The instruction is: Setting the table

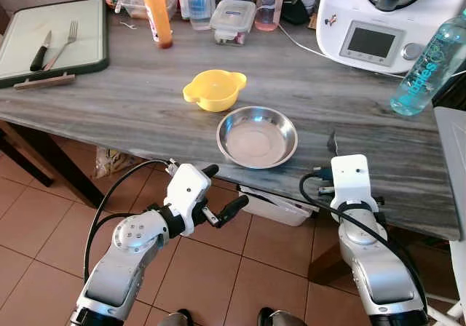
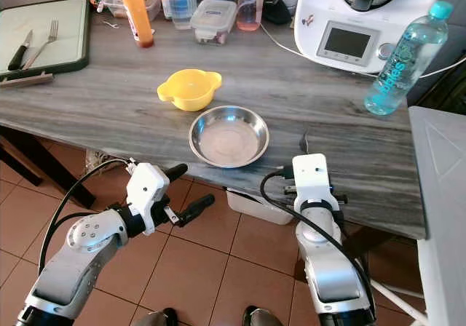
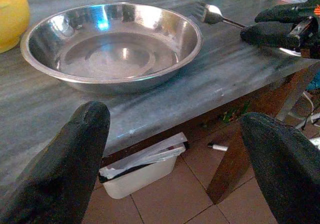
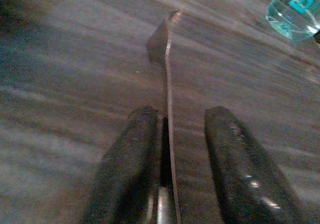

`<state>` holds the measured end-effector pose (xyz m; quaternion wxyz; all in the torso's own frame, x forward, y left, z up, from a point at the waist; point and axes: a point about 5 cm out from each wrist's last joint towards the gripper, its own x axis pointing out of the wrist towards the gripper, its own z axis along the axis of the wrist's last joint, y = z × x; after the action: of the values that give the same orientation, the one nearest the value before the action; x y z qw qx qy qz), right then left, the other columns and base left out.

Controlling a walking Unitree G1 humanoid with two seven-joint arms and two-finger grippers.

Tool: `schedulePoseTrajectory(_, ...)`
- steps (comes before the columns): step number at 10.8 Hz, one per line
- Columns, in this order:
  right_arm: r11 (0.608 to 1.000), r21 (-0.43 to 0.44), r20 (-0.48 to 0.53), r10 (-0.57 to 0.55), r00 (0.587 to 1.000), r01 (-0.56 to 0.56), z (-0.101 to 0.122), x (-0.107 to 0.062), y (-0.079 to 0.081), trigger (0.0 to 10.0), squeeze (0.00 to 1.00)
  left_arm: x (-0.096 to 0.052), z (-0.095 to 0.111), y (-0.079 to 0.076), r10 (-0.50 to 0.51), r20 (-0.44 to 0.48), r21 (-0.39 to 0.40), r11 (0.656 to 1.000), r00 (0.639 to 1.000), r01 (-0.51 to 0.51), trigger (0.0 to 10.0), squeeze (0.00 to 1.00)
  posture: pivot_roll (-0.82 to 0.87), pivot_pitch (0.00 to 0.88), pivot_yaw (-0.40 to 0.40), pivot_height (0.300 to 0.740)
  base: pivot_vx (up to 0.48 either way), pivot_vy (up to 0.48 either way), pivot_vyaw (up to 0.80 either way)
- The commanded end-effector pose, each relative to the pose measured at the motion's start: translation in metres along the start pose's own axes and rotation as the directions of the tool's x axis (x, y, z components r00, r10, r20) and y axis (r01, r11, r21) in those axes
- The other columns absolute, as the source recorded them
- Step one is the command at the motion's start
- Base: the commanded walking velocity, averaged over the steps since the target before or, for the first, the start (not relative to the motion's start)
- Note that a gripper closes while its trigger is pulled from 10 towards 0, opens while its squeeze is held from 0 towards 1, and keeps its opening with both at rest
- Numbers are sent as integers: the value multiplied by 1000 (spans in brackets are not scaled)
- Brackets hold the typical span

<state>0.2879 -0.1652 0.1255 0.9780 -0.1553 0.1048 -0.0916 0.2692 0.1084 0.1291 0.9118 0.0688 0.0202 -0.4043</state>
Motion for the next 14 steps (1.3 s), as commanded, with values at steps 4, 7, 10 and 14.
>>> schedulePoseTrajectory(4, 998, 63, 61, -11, 998, 7, 5, -4, -3, 10000, 1000, 0, -2, -3, -11, -15, 4, 1000, 1000, 11, 10000, 0, 120, 190, -10, 740, 0, 0, 0)
schedulePoseTrajectory(7, 996, 5, 45, -93, 995, 93, -3, 0, -26, 10000, 1000, 0, -2, -2, -11, -14, 5, 1000, 1000, 11, 10000, 0, 121, 184, -10, 740, 0, 0, 0)
schedulePoseTrajectory(10, 997, -40, 45, -61, 997, 63, -3, 6, -26, 10000, 1000, 0, -2, -1, -12, -14, 10, 1000, 1000, 12, 10000, 0, 128, 179, -12, 740, 0, 0, 0)
schedulePoseTrajectory(14, 1000, -11, 47, -27, 999, 27, -6, -3, -15, 10000, 1000, -2, -2, 0, -3, -16, 11, 1000, 1000, 3, 10000, 0, 134, 183, -11, 740, 0, 0, 0)
